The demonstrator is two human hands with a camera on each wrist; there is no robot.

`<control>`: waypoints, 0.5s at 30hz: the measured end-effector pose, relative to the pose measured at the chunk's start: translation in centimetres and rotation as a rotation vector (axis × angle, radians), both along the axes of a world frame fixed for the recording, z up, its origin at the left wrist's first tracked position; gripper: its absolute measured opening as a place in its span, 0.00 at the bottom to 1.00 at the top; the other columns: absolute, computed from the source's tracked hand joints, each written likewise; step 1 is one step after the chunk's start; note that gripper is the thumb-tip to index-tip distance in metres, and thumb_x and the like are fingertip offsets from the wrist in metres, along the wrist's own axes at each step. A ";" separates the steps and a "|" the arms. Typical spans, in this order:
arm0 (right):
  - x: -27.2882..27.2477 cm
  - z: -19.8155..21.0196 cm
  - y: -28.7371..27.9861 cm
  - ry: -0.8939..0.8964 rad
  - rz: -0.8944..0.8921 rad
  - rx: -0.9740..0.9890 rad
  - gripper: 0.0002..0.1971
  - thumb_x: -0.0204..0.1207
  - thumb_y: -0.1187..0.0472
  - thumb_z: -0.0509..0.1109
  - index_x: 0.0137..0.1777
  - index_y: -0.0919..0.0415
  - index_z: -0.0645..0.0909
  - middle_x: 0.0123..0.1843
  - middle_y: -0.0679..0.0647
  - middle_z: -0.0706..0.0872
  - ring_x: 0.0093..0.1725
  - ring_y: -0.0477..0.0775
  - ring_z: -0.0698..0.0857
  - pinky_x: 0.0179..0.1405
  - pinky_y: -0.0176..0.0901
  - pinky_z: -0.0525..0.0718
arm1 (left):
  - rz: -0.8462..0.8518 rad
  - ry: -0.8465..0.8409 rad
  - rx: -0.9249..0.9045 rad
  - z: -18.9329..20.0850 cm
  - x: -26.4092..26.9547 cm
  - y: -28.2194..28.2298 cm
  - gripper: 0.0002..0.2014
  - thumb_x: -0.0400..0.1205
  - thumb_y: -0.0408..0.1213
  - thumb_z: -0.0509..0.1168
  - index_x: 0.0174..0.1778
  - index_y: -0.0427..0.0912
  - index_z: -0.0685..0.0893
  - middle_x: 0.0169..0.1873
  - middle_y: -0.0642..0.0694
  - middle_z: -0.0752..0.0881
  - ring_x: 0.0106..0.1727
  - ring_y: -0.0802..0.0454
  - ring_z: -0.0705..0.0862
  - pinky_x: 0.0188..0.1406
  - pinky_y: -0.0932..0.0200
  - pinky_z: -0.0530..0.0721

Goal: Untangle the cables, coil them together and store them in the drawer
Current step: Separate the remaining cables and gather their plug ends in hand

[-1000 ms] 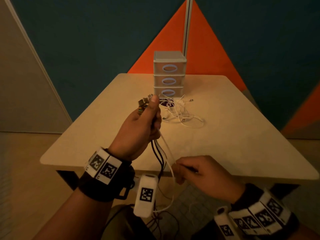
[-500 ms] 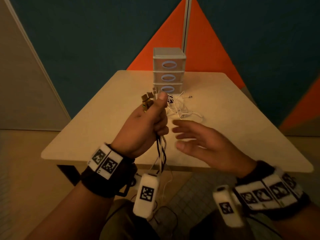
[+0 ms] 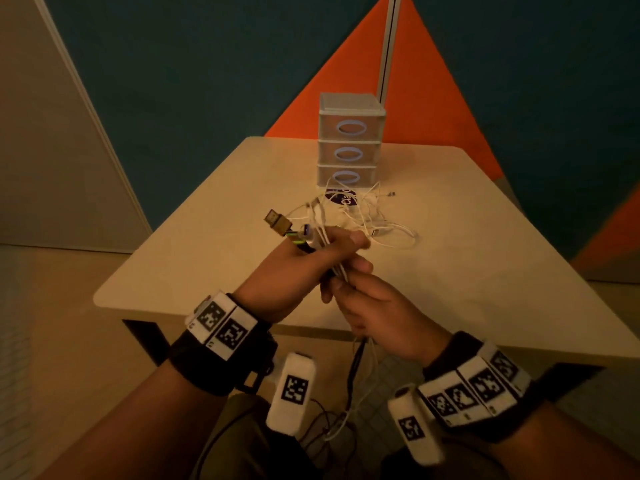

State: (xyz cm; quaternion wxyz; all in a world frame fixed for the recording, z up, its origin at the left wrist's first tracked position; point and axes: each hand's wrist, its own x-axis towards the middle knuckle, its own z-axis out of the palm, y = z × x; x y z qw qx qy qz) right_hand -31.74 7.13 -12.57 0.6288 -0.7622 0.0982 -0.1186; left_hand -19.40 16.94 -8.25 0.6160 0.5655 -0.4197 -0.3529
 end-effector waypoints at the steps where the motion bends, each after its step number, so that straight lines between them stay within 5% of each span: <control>1: -0.1 -0.1 0.2 0.011 0.008 0.022 0.17 0.92 0.54 0.55 0.43 0.46 0.82 0.29 0.47 0.67 0.27 0.46 0.63 0.26 0.41 0.62 | -0.012 -0.004 0.020 -0.1 -0.3 -0.1 0.16 0.88 0.47 0.62 0.53 0.38 0.88 0.38 0.40 0.90 0.37 0.42 0.85 0.20 0.59 0.77; 3: -0.5 -0.6 0.5 0.018 0.020 0.081 0.16 0.91 0.53 0.56 0.44 0.53 0.79 0.29 0.49 0.65 0.26 0.47 0.62 0.26 0.41 0.61 | -0.016 0.070 -0.012 0.0 -0.6 -0.4 0.19 0.89 0.50 0.58 0.47 0.40 0.86 0.29 0.42 0.85 0.38 0.38 0.87 0.20 0.59 0.80; 5: -1.1 -1.2 0.5 0.001 0.029 0.108 0.17 0.89 0.47 0.56 0.42 0.55 0.76 0.29 0.50 0.64 0.26 0.46 0.62 0.28 0.43 0.62 | -0.027 0.190 -0.106 0.3 -0.2 -0.5 0.19 0.91 0.48 0.55 0.45 0.40 0.83 0.21 0.46 0.72 0.27 0.45 0.80 0.26 0.58 0.80; 7: -1.7 -2.1 0.3 0.002 0.045 0.056 0.20 0.87 0.40 0.57 0.41 0.53 0.76 0.30 0.50 0.66 0.29 0.46 0.66 0.31 0.43 0.67 | -0.080 0.345 -0.173 0.9 0.5 -0.3 0.17 0.90 0.49 0.55 0.45 0.43 0.81 0.20 0.50 0.61 0.19 0.54 0.60 0.21 0.61 0.64; 9: -2.3 -3.0 0.3 0.029 0.058 -0.037 0.22 0.85 0.35 0.59 0.41 0.51 0.77 0.33 0.52 0.71 0.32 0.46 0.71 0.34 0.42 0.71 | -0.142 0.457 -0.209 1.3 1.5 0.3 0.14 0.90 0.48 0.56 0.46 0.45 0.80 0.22 0.51 0.56 0.20 0.55 0.51 0.22 0.58 0.52; 12: -2.9 -4.3 0.6 0.078 0.062 -0.006 0.20 0.81 0.33 0.61 0.41 0.48 0.79 0.34 0.48 0.74 0.32 0.44 0.73 0.35 0.39 0.75 | -0.226 0.466 -0.225 1.5 2.9 1.3 0.12 0.86 0.43 0.63 0.38 0.45 0.74 0.24 0.51 0.55 0.23 0.55 0.52 0.25 0.55 0.51; 15: -3.5 -4.3 -0.2 0.166 0.098 -0.073 0.20 0.83 0.36 0.60 0.41 0.49 0.80 0.33 0.50 0.78 0.32 0.46 0.79 0.37 0.44 0.80 | -0.267 0.419 -0.189 1.3 3.2 1.7 0.23 0.78 0.42 0.74 0.33 0.47 0.62 0.25 0.51 0.56 0.25 0.55 0.54 0.28 0.54 0.52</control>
